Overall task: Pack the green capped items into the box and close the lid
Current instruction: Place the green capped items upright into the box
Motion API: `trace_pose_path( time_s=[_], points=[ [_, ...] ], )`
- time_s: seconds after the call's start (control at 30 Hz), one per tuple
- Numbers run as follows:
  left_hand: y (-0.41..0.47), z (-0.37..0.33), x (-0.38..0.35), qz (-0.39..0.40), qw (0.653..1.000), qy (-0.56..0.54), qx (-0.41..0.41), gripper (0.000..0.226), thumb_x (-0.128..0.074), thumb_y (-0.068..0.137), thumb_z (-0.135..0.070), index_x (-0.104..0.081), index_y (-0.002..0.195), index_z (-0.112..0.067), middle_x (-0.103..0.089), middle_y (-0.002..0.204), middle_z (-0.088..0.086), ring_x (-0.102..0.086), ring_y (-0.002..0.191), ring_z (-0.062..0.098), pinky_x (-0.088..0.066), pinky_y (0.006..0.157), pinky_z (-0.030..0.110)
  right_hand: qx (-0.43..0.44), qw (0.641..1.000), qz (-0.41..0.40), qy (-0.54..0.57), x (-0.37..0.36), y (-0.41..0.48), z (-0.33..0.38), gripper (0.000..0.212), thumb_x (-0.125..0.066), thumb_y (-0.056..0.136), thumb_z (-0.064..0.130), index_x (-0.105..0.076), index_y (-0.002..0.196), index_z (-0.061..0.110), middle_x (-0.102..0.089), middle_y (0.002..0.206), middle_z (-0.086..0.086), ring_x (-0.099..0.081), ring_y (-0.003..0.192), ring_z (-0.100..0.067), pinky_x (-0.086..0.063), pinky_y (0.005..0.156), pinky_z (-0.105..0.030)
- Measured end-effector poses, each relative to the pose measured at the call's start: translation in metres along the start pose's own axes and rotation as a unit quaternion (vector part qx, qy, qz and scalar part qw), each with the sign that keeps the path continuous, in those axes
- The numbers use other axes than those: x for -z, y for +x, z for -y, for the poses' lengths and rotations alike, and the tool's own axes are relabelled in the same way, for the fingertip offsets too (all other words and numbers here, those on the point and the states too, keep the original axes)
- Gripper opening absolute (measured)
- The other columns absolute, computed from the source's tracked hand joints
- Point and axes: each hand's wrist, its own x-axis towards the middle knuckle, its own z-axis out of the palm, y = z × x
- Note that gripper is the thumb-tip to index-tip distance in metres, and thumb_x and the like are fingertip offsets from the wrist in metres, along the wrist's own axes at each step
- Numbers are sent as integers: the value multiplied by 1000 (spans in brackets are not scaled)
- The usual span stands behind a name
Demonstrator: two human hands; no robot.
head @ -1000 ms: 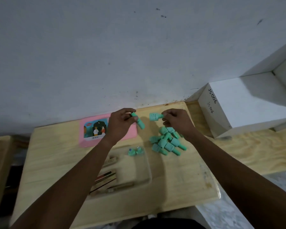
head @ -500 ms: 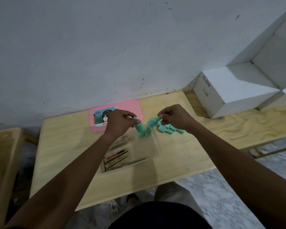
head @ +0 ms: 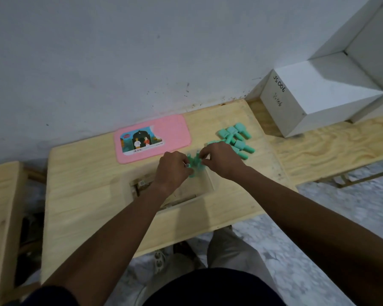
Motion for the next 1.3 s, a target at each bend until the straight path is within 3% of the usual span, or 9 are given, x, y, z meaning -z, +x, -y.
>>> trace_pose_path(
  time_s=[0.23, 0.33, 0.6, 0.97, 1.13, 1.3],
  points=[
    [10, 0, -19, -15, 996, 79, -26, 20, -69, 76, -26, -75, 93, -17, -74, 81, 11, -68, 80, 35, -56, 66, 39, 56, 994, -16, -93, -8, 3, -6, 22, -67, 86, 25, -77, 105, 19, -71, 92, -8, -59, 91, -29, -50, 76, -42],
    [12, 0, -24, -19, 994, 97, -37, 18, -67, 80, -28, -72, 93, -17, -72, 81, 13, -66, 79, 38, -53, 62, 39, 83, 987, -30, -138, -10, 5, -8, 18, -65, 86, 25, -77, 97, 19, -70, 86, -7, -58, 86, -29, -44, 69, -39],
    [9, 6, -26, -8, 996, 82, -46, 12, -65, 81, -27, -71, 89, -19, -74, 80, 5, -66, 78, 33, -53, 66, 41, 118, 975, -51, -181, -16, 6, -16, 16, -63, 87, 26, -76, 93, 18, -69, 86, -3, -58, 87, -26, -39, 72, -38],
    [7, 9, -22, -21, 996, 59, -62, 27, -67, 84, -27, -71, 110, -21, -76, 96, 3, -71, 85, 28, -55, 78, 42, 131, 970, -89, -184, -25, 6, -21, 17, -66, 85, 27, -76, 95, 17, -70, 90, -2, -57, 85, -24, -41, 69, -37],
    [4, 6, -14, -63, 989, 122, -55, 34, -64, 84, -44, -69, 115, -32, -76, 98, -6, -70, 91, 25, -56, 77, 39, 97, 981, -128, -105, -16, 1, -24, 21, -72, 84, 33, -76, 99, 18, -71, 95, -1, -60, 88, -23, -46, 74, -38],
    [11, -16, -8, -99, 986, 87, -102, 29, -64, 85, -39, -72, 111, -29, -76, 95, -9, -70, 88, 19, -55, 76, 34, -10, 982, -178, -57, 5, -2, -45, 15, -73, 82, 27, -77, 93, 17, -74, 91, -4, -64, 85, -27, -50, 74, -37]
  ],
)
